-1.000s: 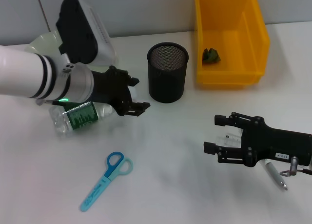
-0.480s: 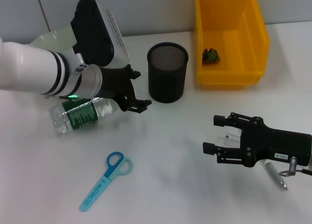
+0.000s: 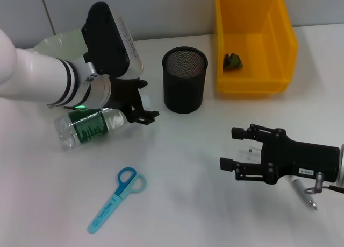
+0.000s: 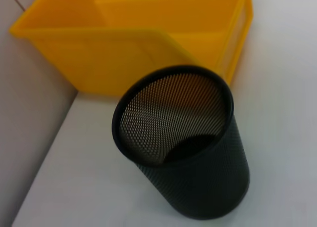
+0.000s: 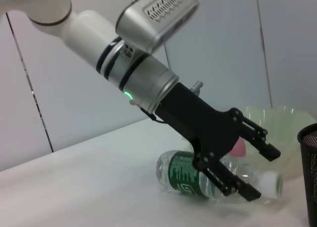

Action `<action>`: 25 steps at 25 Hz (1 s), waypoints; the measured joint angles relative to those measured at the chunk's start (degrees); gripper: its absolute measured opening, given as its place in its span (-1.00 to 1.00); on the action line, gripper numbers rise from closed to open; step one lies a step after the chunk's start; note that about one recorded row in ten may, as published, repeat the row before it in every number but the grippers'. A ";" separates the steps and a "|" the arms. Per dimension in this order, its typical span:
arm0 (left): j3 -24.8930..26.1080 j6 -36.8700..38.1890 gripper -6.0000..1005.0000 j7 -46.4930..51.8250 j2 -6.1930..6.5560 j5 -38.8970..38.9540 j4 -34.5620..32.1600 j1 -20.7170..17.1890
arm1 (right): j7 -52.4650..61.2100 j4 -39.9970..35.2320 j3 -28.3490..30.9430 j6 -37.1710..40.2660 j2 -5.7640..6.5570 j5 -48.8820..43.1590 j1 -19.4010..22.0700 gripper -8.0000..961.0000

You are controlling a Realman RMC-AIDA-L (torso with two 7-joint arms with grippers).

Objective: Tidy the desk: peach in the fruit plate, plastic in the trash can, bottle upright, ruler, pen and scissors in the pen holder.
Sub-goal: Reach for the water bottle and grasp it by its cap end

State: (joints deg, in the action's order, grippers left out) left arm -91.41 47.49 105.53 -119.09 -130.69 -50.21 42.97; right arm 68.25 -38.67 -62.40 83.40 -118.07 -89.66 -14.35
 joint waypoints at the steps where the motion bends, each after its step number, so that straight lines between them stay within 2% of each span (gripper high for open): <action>1: 0.00 0.00 0.55 0.00 0.00 0.00 0.00 0.00 | 0.00 0.00 0.00 0.00 0.00 0.00 0.00 0.75; 25: -0.26 -4.11 0.54 -0.38 -0.09 -1.80 5.94 2.02 | 0.48 1.36 -0.09 -0.04 -0.23 -1.08 -2.68 0.76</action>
State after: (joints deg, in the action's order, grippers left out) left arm -91.67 43.38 105.15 -119.18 -132.49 -44.27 44.99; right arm 68.73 -37.30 -62.49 83.36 -118.31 -90.74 -17.03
